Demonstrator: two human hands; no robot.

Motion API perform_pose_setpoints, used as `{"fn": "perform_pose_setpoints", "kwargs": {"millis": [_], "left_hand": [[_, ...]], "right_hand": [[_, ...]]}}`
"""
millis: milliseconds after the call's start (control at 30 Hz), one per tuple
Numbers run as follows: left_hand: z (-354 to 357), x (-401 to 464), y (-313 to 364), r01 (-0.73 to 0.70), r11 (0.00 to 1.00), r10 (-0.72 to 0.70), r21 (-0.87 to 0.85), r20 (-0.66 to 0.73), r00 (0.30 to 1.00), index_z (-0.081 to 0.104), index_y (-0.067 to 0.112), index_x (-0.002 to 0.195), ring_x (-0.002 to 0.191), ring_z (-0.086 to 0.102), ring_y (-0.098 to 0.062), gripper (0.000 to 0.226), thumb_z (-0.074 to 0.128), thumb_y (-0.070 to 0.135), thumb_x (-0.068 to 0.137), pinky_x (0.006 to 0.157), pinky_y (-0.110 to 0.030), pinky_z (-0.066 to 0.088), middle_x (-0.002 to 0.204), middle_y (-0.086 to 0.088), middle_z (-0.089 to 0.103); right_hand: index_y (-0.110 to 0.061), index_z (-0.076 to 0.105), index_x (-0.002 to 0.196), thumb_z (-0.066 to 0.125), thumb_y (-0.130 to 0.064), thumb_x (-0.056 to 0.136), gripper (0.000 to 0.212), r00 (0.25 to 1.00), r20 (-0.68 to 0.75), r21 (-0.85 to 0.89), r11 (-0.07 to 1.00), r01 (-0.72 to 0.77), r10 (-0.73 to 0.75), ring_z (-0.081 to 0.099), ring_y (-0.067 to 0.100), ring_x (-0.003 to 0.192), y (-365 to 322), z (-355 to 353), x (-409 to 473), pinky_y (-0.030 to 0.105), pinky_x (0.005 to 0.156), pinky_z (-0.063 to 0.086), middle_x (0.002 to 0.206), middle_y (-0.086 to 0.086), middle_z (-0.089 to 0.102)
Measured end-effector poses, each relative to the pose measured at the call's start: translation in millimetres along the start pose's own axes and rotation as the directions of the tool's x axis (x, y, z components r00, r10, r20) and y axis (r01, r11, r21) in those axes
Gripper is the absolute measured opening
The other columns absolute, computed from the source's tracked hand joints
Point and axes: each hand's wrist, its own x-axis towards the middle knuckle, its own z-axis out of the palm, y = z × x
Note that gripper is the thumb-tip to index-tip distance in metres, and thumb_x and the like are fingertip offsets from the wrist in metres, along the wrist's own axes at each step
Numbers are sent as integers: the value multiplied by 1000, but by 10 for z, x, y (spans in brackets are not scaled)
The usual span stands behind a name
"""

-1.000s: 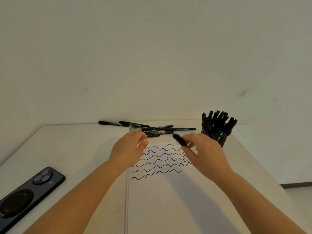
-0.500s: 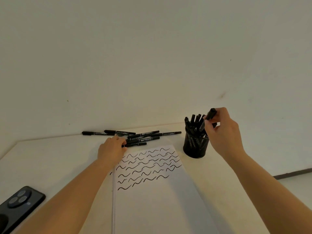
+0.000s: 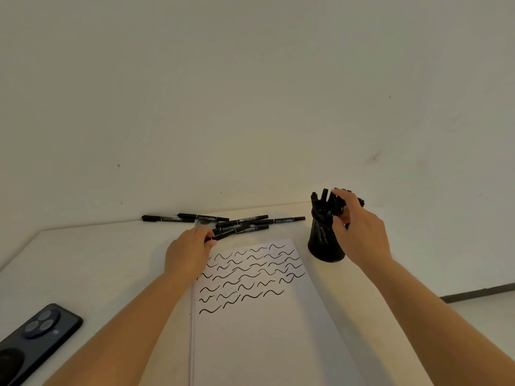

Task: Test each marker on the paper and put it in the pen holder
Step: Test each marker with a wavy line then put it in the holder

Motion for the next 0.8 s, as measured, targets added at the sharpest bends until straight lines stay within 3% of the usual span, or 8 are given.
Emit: {"fn": "perform_pose_setpoints", "kwargs": {"millis": [167, 367, 433, 500, 567, 667, 800], "left_hand": [[-78, -272, 179, 12, 984, -16, -175, -21, 1000, 55, 24, 103, 87, 60, -18, 16, 49, 33, 92, 72, -35, 49, 101, 6, 64], [-172, -430, 372, 0, 961, 7, -277, 24, 1000, 53, 27, 97, 84, 61, -15, 8, 50, 31, 92, 74, -37, 52, 91, 9, 64], [-202, -478, 445, 2, 926, 5, -379, 19, 1000, 53, 31, 92, 81, 61, -11, 2, 52, 29, 91, 73, -32, 51, 86, 12, 64], [-241, -550, 534, 2, 866, 2, -500, 6, 1000, 50, 40, 84, 80, 61, -4, 13, 54, 29, 90, 70, -23, 49, 80, 15, 64], [-277, -635, 625, -7, 812, 13, -584, 6, 1000, 49, 42, 80, 78, 60, 2, 18, 55, 28, 89, 68, -16, 47, 78, 16, 64], [-315, -769, 744, 8, 725, 8, -689, 20, 1000, 52, 38, 82, 73, 59, 5, 15, 56, 25, 88, 61, -7, 41, 74, 13, 66], [-316, -942, 866, 24, 645, 47, -764, 71, 996, 54, 36, 84, 75, 62, -2, 15, 52, 22, 89, 66, -15, 47, 78, 11, 68]], "right_hand": [[-25, 42, 128, 48, -11, 87, 43, 998, 55, -45, 999, -11, 14, 55, 27, 65, 55, 91, -19, 34, 58, 45, 76, -2, 57], [-22, 42, 127, 50, -13, 87, 42, 999, 38, -39, 999, -33, 34, 53, 27, 68, 83, 143, -17, 32, 57, 40, 92, 6, 66], [-22, 41, 126, 50, -15, 87, 41, 996, 59, -32, 997, -67, 69, 55, 27, 75, 86, 138, -9, 32, 60, 40, 99, 5, 66], [-21, 39, 128, 51, -17, 86, 44, 993, 60, -21, 994, -103, 104, 55, 27, 91, 58, 111, -22, 32, 66, 40, 110, 5, 62], [-17, 40, 130, 54, -16, 85, 47, 997, -15, -63, 995, -72, 71, 49, 28, 103, -12, 71, -69, 34, 74, 39, 117, 7, 57], [-8, 50, 123, 58, -12, 82, 41, 989, -142, -70, 997, 37, -46, 46, 31, 101, -188, 10, -194, 38, 81, 39, 109, 12, 57], [-12, 63, 103, 53, -21, 85, 23, 986, -129, 161, 979, 128, -107, 47, 21, 87, -490, 34, -523, 26, 73, 33, 85, 0, 55]]}}
